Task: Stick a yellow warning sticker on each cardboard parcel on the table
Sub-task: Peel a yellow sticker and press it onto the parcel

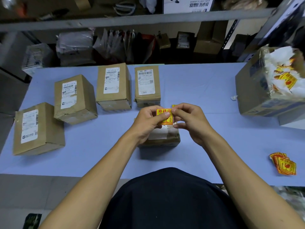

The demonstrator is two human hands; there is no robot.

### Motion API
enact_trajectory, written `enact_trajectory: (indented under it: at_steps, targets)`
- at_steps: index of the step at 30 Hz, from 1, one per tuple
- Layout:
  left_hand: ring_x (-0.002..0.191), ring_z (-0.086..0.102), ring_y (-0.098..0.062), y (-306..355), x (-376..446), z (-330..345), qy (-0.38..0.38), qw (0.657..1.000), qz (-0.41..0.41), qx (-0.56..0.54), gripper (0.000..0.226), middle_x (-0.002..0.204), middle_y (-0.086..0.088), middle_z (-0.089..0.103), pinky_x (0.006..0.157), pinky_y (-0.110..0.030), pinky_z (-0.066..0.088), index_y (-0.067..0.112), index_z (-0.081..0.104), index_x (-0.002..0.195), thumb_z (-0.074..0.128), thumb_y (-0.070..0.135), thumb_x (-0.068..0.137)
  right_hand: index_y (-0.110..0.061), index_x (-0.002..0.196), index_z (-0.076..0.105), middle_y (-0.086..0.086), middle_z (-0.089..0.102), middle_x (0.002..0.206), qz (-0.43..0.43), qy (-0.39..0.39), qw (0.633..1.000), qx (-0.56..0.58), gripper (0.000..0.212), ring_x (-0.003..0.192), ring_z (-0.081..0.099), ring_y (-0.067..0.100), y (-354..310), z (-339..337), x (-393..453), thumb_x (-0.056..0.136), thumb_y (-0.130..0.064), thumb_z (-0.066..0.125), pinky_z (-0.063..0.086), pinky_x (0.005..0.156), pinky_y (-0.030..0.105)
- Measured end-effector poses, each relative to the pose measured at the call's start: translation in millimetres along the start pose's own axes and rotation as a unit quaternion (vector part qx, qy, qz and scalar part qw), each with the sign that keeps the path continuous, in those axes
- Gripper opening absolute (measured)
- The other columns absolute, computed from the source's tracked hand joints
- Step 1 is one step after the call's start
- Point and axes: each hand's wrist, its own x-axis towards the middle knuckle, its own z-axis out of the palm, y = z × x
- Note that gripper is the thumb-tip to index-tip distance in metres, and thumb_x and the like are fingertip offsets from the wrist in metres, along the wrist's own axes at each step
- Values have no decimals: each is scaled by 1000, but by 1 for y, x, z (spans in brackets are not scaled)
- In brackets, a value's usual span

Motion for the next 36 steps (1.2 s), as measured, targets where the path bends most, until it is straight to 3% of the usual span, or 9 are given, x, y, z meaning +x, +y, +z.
enact_trajectory:
  at_steps: [4, 9, 15, 30, 36]
  targets:
    - [72, 68, -11, 1, -2, 2, 11, 1000, 3, -19, 3, 77, 1, 72, 59, -21, 52, 24, 77, 81, 75, 26, 82, -15, 75, 71, 1, 67, 69, -11, -11, 1000, -12, 21, 66, 63, 14, 0, 4, -3, 94, -10, 63, 57, 58, 27]
    - [65, 66, -11, 6, -2, 0, -27, 999, 1, -41, 22, 70, -2, 70, 59, -21, 53, 19, 77, 74, 69, 6, 90, -20, 68, 72, 6, 67, 69, 20, -49, 998, 34, 33, 68, 69, 19, -4, 1, -7, 96, -10, 58, 60, 58, 29]
    - [67, 68, -17, 14, -4, -5, -52, 998, -18, -39, 20, 75, -11, 72, 61, -23, 55, 14, 75, 74, 68, 0, 88, -16, 71, 71, 6, 66, 69, 24, -96, 995, 34, 32, 69, 71, 19, -6, -2, -9, 96, -8, 53, 59, 56, 28]
    - [73, 69, -18, 17, -4, -9, -47, 999, -9, -25, 3, 77, -7, 72, 63, -26, 55, 16, 76, 77, 75, 14, 79, -14, 75, 65, 2, 63, 67, 6, -91, 996, 21, 31, 71, 69, 15, -4, 8, -10, 101, -8, 49, 59, 57, 27]
    - [60, 64, -12, 18, -3, -8, -35, 999, -5, -17, 9, 67, -4, 69, 54, -21, 51, 17, 75, 69, 73, 12, 76, -17, 73, 71, -3, 64, 57, 6, -107, 993, 43, 33, 69, 71, 16, -4, 6, -10, 99, -10, 51, 62, 67, 31]
